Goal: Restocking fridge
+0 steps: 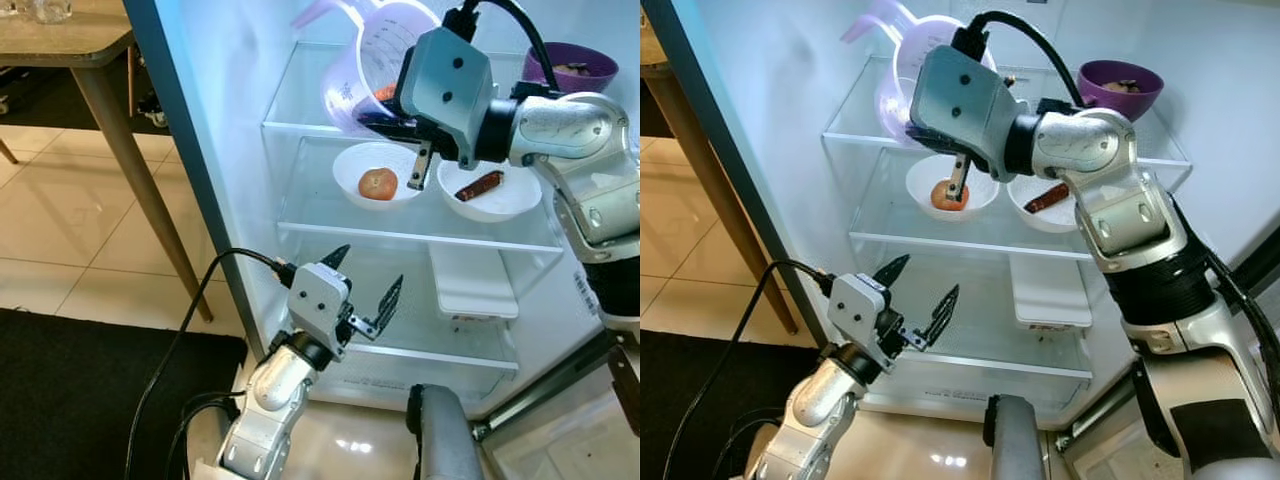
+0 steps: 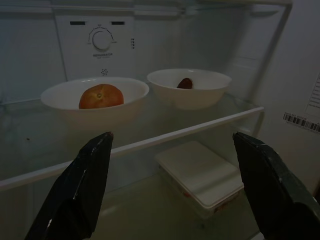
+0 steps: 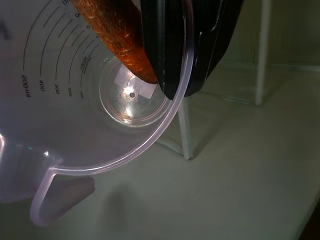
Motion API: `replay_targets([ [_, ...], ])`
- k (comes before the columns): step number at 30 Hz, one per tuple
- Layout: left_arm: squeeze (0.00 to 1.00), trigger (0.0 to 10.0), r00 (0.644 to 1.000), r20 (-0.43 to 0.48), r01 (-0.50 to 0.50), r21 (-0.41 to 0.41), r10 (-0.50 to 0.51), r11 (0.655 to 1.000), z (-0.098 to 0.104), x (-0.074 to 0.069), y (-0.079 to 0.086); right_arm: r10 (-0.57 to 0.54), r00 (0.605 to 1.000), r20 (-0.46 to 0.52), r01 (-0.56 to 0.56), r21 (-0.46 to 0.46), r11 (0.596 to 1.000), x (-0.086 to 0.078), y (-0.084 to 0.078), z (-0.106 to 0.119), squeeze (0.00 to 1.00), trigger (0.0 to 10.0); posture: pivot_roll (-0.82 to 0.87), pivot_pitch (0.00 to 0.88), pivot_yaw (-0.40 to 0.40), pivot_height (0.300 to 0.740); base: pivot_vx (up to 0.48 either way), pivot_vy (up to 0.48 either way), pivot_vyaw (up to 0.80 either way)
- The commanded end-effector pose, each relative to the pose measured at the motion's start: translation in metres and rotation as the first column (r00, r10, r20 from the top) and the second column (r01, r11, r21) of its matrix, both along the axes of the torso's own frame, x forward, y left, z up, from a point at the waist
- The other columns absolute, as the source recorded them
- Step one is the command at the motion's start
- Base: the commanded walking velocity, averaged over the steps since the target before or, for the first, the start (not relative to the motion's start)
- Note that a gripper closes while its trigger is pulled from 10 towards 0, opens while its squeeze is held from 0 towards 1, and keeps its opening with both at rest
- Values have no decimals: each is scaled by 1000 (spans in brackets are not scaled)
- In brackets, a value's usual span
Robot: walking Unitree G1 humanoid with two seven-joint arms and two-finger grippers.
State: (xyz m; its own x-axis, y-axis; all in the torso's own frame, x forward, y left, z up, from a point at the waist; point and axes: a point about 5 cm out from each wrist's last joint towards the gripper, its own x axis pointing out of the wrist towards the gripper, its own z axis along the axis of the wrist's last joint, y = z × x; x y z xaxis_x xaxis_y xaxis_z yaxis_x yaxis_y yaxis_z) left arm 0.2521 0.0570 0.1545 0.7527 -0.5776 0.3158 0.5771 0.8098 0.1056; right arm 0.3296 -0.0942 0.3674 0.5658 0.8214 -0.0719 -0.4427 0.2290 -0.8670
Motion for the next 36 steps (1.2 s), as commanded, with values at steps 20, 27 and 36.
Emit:
replay_targets([
  [20,0,10000,1000,-12,2,4,-2,1000,-5,-2,-3,-186,978,97,206,-288,935,45,-21,1,0,0,-30,102,-35,369,0,0,0],
  [27,0,10000,1000,-14,5,3,-5,1000,-5,-3,-3,-262,959,110,284,-342,896,54,-38,2,0,0,-32,103,-33,369,0,0,0],
  [36,0,10000,1000,-15,3,4,-3,1000,-5,-2,-3,-291,951,108,310,-400,863,55,-56,14,0,0,-34,105,-33,369,0,0,0],
])
